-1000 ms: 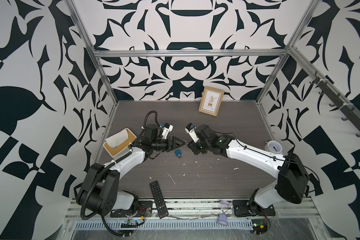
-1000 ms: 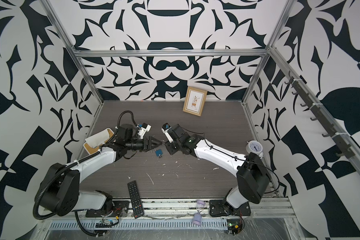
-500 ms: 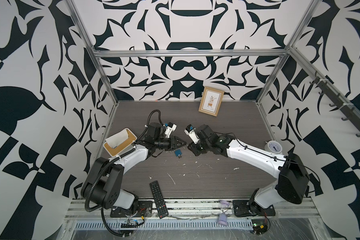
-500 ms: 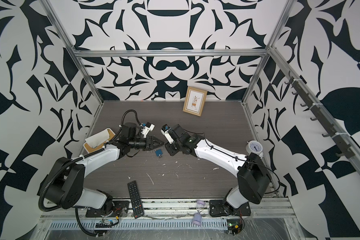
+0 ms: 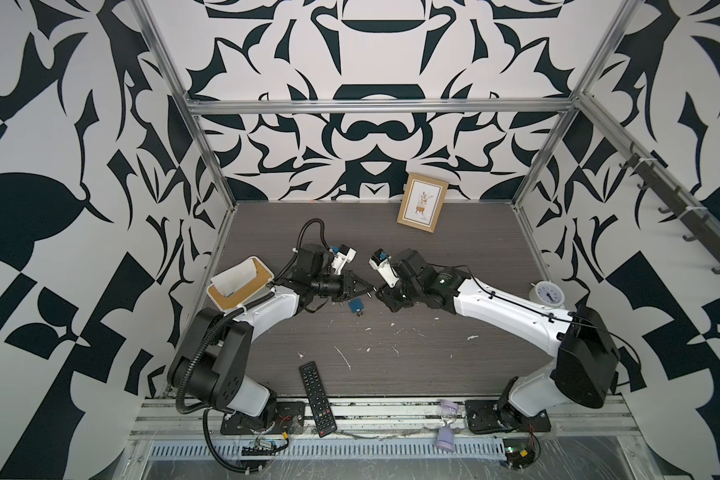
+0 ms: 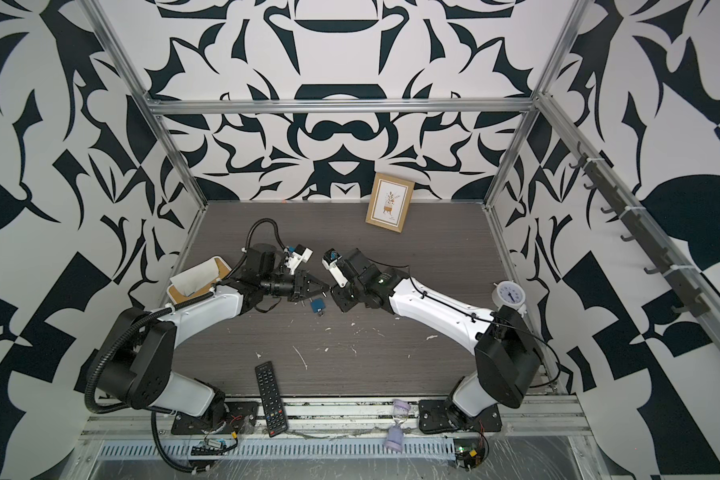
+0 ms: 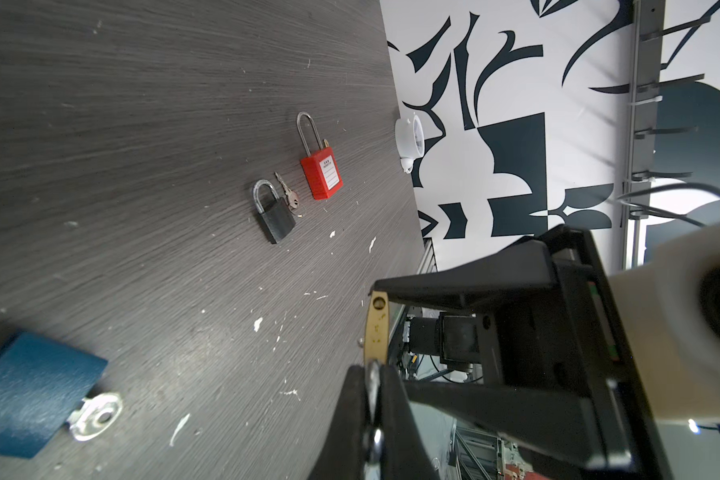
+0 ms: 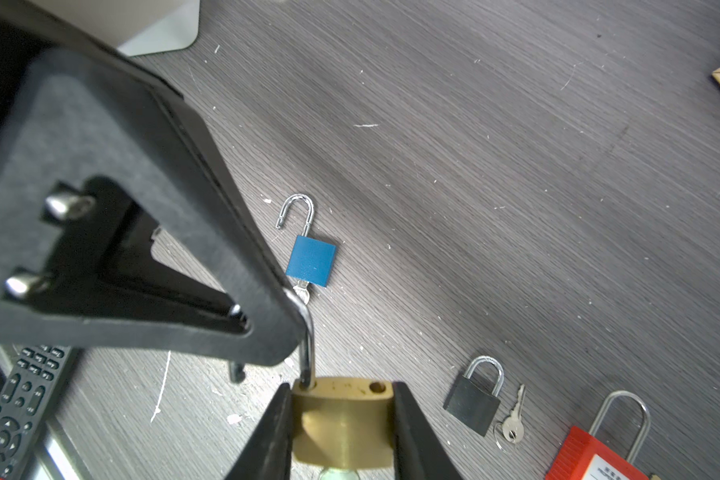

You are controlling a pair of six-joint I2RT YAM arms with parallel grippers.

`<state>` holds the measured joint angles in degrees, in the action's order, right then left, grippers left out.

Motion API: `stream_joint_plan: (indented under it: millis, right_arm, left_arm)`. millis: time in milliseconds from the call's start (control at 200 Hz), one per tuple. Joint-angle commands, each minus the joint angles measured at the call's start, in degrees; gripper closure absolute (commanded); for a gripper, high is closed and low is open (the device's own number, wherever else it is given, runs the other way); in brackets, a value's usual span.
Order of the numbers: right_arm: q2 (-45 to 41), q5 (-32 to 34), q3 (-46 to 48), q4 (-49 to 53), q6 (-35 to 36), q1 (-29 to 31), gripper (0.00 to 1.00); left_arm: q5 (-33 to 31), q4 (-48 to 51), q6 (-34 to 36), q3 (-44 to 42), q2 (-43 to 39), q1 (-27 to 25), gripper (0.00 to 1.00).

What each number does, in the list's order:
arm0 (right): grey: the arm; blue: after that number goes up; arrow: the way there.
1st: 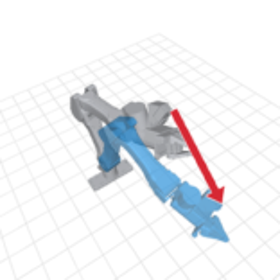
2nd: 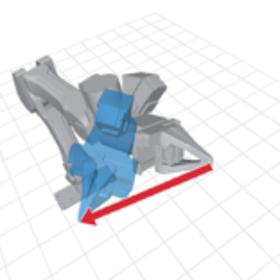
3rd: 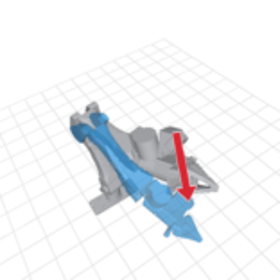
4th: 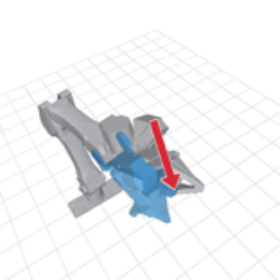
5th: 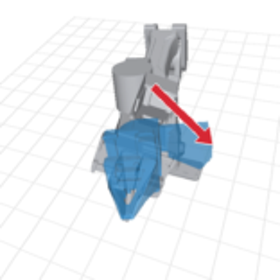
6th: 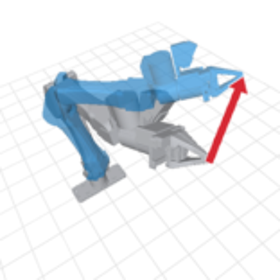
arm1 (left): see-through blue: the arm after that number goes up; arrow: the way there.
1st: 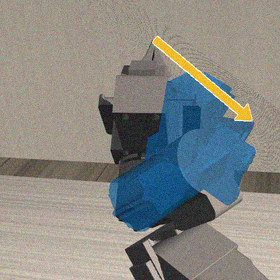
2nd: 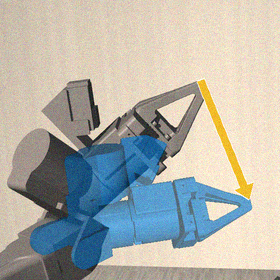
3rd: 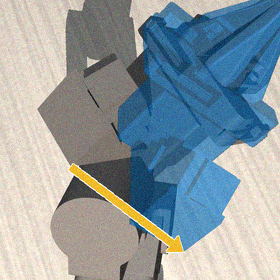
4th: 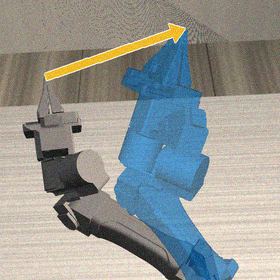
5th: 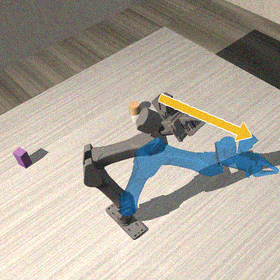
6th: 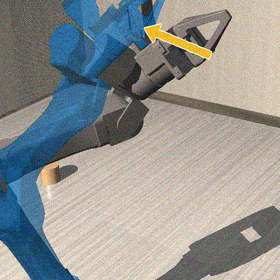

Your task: Lock with the key

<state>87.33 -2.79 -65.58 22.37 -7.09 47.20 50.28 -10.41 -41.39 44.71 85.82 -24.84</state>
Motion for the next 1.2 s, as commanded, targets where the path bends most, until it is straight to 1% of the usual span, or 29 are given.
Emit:
stream_joint_plan:
  millis: [0,95,160,190,210,265,325,365,410,500,565,715,805,995,1155,1195]
  right_arm:
    - [-2.0,-0.2,-1.6,-2.6,0.0,0.0,1.00]
    - [-2.2,0.5,-0.5,-4.6,-1.5,-0.8,0.99]
    - [-3.8,-0.1,1.3,-7.2,-3.8,-2.6,0.70]
    - [-5.2,0.3,2.6,-8.6,-4.1,-3.0,0.61]
    - [-6.2,1.3,3.5,-9.9,-4.2,-3.1,0.58]
    - [-9.6,3.8,6.4,-12.5,-3.0,-3.0,0.53]
    - [-14.0,6.7,10.4,-17.1,-0.7,-2.1,0.51]
    - [-17.0,9.2,13.5,-20.5,2.1,-0.9,0.49]
    - [-19.7,10.4,15.8,-23.3,4.8,-0.2,0.44]
    - [-21.6,11.0,16.5,-22.6,8.1,-0.2,0.43]
    - [-22.2,9.6,16.5,-21.9,9.6,-0.1,0.43]
    - [-22.7,4.0,16.4,-22.4,10.9,-0.1,0.40]
    - [-20.7,3.3,15.0,-21.2,11.2,0.0,0.40]
    - [-19.6,1.8,14.5,-23.4,11.1,-0.2,0.43]
    - [-18.1,0.4,13.0,-23.4,10.9,-0.1,0.48]
    - [-17.6,0.2,12.6,-23.4,10.8,-0.1,0.51]
  left_arm:
    - [1.0,-2.0,-1.1,1.2,0.8,-0.4,1.00]
    - [0.0,-5.8,-5.7,-0.1,0.6,-0.4,1.00]
    - [-2.8,-7.2,-11.3,-0.6,0.5,-0.2,1.00]
    - [-4.0,-7.6,-14.3,-0.6,0.4,0.0,1.00]
    - [-4.6,-8.2,-16.5,-0.8,0.3,0.0,1.00]
    - [-6.6,-12.2,-24.6,-1.9,-0.3,0.1,1.00]
    - [-6.3,-16.9,-31.6,-2.3,-0.5,0.1,1.00]
    - [-6.1,-18.1,-34.0,-1.9,-0.6,0.2,1.00]
    - [-5.9,-17.1,-34.4,-0.8,-1.2,0.0,1.00]
    - [-7.1,-10.8,-32.0,1.4,-3.6,-0.1,1.00]
    - [-7.3,-8.1,-30.9,2.4,-5.1,-0.1,1.00]
    - [-7.9,-7.3,-31.2,2.7,-7.8,-0.2,1.00]
    - [-8.4,-6.4,-31.3,2.7,-9.2,-0.2,1.00]
    - [-7.9,-7.3,-31.1,1.8,-10.8,-0.2,1.00]
    - [-7.3,-9.4,-32.0,1.2,-11.1,-0.2,1.00]
    - [-7.2,-9.4,-32.0,1.2,-11.3,-0.2,1.00]
